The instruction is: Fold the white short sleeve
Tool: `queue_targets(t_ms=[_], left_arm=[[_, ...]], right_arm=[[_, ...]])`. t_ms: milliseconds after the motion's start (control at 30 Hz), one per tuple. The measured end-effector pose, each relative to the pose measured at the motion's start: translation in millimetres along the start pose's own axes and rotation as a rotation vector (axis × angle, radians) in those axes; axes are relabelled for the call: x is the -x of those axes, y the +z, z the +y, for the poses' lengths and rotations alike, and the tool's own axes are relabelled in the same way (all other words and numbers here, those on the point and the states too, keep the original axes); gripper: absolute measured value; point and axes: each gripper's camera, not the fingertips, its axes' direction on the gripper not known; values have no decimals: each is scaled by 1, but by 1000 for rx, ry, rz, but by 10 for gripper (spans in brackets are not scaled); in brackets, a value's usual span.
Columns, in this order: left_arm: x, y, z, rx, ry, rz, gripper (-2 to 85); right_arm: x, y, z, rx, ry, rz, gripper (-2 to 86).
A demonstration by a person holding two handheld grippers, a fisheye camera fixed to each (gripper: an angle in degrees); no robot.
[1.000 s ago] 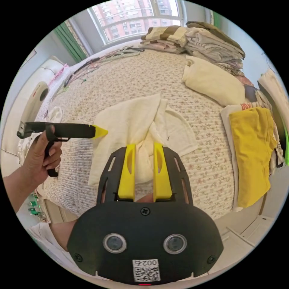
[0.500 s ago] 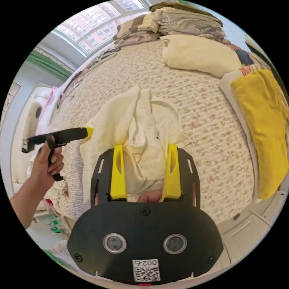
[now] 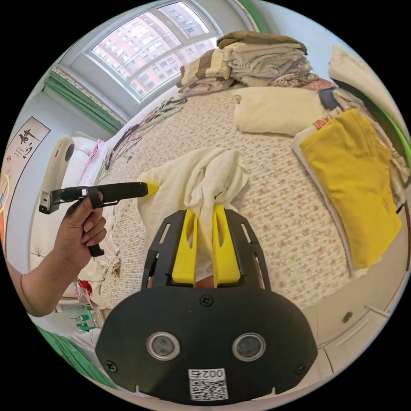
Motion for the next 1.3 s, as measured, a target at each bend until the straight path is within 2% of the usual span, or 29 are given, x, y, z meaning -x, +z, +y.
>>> queue_targets(t_ms=[333,500,767,900,1100,1167,1300], left_arm=[[-118,25,-57,-77,219,120,45],[-183,21,-68,-121,331,224,45],[-265,38,-96,-69,494,440,46],[-257,68,-133,-51,450,486,49],[-155,167,-227,4,125,490,54],[-115,211,-252,54,-19,524,55],[-106,226,-271,63,-30,551,56]], right_arm=[[-83,-95,27,-208,90,169,55],[-120,-171,57,-342,139,274,56],[-154,-247,89,-380,187,448,57],[-180,-223,74,-377,170,436,58],[-234,-105,12,-261,115,249,63],[-238,-73,-1,-219,71,293,66],[-236,-64,-4,-200,99,427,93]])
